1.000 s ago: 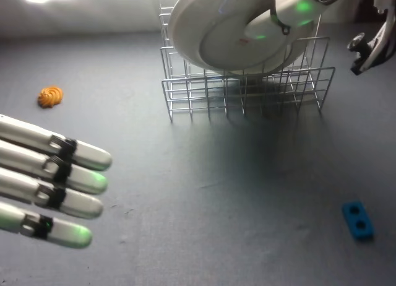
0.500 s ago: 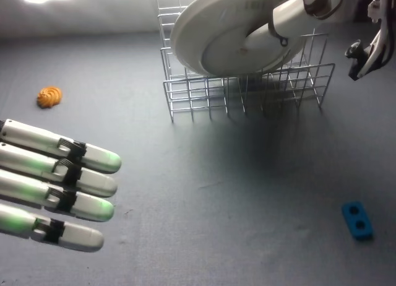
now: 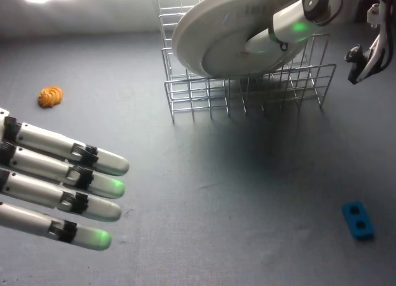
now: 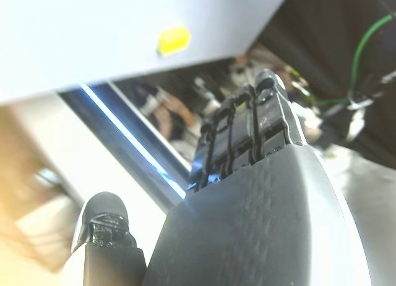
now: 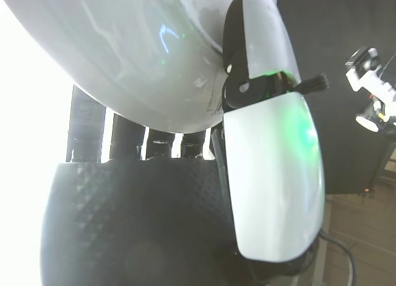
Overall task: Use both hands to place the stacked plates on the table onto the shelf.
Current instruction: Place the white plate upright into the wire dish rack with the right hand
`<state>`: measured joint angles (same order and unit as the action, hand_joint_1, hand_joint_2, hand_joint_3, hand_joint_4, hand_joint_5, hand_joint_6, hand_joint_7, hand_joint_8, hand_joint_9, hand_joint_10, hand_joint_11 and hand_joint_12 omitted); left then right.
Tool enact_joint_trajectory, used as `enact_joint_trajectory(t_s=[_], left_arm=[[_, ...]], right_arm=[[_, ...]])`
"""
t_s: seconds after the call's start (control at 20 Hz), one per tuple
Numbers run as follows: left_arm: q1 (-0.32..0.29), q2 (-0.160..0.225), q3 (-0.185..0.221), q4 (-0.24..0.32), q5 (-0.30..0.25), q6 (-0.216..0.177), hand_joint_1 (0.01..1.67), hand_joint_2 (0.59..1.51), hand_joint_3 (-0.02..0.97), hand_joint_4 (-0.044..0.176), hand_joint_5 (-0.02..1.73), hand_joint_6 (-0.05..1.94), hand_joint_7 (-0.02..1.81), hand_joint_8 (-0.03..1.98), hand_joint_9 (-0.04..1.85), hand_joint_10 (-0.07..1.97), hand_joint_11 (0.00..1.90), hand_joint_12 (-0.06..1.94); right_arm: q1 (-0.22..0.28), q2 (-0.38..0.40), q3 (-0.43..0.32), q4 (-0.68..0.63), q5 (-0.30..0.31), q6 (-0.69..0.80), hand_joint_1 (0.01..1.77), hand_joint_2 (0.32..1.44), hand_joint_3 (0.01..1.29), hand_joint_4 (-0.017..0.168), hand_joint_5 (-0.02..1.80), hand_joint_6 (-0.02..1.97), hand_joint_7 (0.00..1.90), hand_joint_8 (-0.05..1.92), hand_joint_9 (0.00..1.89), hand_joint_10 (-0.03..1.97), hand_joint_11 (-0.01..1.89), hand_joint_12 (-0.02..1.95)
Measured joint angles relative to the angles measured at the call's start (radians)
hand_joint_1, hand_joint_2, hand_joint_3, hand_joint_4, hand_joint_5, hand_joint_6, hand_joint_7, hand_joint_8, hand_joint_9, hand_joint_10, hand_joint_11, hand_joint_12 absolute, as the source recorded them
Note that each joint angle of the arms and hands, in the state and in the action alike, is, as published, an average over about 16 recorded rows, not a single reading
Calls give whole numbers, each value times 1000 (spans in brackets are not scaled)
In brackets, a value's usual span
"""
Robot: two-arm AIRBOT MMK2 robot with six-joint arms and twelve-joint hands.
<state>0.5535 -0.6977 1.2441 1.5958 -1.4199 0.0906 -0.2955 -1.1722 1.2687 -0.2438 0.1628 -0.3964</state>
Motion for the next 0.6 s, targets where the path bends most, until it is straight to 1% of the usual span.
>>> enact_joint_trajectory(t_s=[0.3,0.6], left_arm=[[-49,-36,18,68,31,-7,14,1127,5,7,21,18,17,16,22,17,16,8],[-66,-65,45,86,64,-8,14,1127,5,7,21,17,19,17,22,17,16,8]], right_arm=[[-7,-1,1,26,-15,-3,1227,1007,14,6,977,861,1138,750,1388,21,928,1038],[-17,-1,3,46,-31,-5,1227,1007,14,6,968,866,1115,789,1364,21,902,1041]])
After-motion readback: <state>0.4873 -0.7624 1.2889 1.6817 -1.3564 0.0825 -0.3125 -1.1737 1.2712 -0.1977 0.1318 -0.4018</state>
